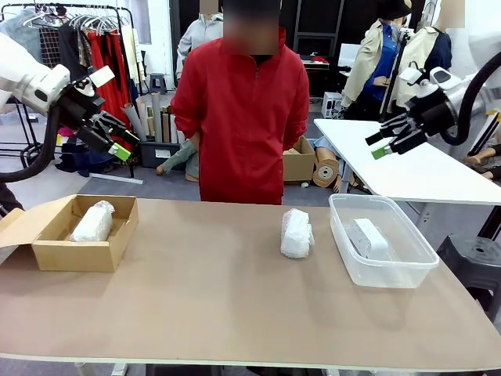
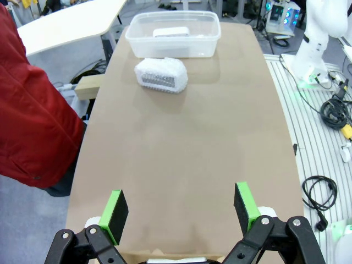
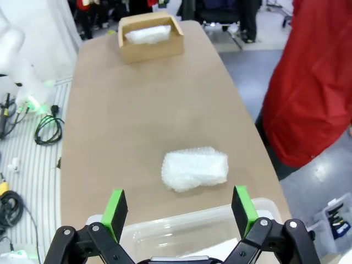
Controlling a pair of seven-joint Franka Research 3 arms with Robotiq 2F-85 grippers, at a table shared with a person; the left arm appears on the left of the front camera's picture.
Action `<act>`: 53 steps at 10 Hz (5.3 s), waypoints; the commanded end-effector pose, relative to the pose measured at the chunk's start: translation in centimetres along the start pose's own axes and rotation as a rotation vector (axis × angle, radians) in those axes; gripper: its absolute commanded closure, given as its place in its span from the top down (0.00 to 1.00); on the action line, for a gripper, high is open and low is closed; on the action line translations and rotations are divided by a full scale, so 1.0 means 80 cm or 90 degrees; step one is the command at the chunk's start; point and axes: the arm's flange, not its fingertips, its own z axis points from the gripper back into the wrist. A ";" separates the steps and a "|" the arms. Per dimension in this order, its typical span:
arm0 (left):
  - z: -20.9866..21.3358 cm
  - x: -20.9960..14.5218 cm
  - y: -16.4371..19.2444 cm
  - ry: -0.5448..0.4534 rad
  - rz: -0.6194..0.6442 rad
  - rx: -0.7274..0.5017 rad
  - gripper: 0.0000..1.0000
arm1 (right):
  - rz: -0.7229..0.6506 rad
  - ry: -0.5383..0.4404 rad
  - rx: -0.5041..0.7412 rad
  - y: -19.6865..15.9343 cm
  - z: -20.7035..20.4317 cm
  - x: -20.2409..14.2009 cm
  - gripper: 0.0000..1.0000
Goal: Separate and place wrapped and unwrapped clocks.
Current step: Pick up the Digital clock indicated by the person.
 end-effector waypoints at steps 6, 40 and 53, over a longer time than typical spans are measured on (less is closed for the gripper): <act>0.001 0.000 -0.002 -0.002 0.002 -0.003 1.00 | 0.029 -0.007 0.033 0.004 -0.021 -0.012 1.00; -0.072 0.100 0.006 0.195 0.127 0.015 1.00 | 0.006 0.002 0.028 0.007 -0.022 -0.011 1.00; -0.225 0.148 0.062 0.313 0.204 0.243 1.00 | 0.006 0.002 0.028 0.007 -0.022 -0.011 1.00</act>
